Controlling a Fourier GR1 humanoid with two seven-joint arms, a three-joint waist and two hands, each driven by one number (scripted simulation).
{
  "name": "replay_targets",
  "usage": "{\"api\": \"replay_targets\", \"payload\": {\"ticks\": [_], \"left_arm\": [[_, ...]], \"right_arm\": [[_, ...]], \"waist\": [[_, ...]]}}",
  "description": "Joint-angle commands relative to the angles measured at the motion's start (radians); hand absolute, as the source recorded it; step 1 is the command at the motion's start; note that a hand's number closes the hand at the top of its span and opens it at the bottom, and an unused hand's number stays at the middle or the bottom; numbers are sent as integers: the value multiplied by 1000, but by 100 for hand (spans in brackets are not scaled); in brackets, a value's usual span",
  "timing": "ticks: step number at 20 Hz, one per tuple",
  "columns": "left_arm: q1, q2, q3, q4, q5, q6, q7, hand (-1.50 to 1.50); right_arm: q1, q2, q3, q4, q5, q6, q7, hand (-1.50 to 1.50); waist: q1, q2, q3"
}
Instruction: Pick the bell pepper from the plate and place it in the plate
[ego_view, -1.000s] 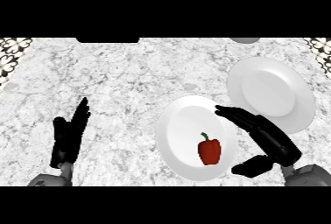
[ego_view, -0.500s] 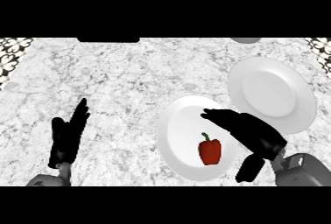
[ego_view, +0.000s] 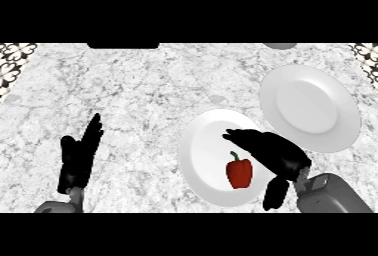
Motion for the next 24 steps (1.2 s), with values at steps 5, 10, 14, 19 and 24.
{"api": "replay_targets", "payload": {"ticks": [5,10,14,19,24], "left_arm": [[12,-7,52,-31,-25,-47,18,0],[32,-48,32,-37,-81,-27,18,0],[54,-45,58,-76,-56,-66,10,0],[7,-59,94,-1,-69,-87,6,0],[44,-104,45,-6,-116,-52,-24,0]], "right_arm": [[18,72,-45,2,98,104,-28,-150],[27,173,-23,89,195,49,-46,-150],[-51,191,-111,144,183,96,-80,-150],[33,184,-90,176,278,46,-170,-150],[2,207,-25,260,365,-60,-262,150]], "waist": [[-1,0,0],[0,0,0],[2,0,0],[-2,0,0],[1,1,0]]}}
